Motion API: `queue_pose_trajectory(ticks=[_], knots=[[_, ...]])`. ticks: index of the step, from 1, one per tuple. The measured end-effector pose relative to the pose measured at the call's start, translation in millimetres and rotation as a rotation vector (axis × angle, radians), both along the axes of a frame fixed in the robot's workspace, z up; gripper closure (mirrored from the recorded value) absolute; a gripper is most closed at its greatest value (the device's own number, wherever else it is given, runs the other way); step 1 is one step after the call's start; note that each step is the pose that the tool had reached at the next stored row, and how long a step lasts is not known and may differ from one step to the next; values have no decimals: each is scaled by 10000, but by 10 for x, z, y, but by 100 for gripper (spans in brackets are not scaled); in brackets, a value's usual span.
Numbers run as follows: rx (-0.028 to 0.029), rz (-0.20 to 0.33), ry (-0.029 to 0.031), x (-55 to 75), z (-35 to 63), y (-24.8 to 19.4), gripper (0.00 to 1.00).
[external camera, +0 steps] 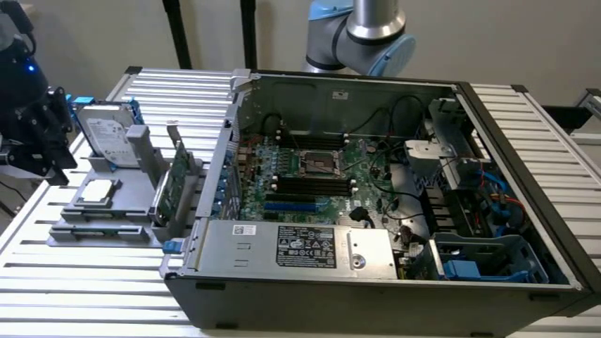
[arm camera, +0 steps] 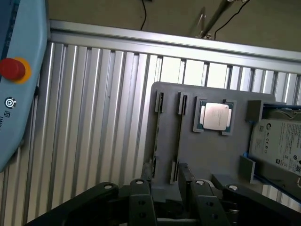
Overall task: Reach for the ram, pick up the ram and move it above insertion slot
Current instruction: 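Pick up the ram and move it above insertion slot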
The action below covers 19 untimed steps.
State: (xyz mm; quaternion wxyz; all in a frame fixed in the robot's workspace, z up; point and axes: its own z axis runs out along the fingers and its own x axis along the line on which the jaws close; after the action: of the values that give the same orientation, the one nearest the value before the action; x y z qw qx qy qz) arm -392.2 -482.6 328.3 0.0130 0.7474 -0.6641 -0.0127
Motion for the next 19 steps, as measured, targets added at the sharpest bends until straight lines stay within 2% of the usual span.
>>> queue_pose_trajectory(ticks=[19], knots=[[1,-2,0,-2,-345,-16,64]])
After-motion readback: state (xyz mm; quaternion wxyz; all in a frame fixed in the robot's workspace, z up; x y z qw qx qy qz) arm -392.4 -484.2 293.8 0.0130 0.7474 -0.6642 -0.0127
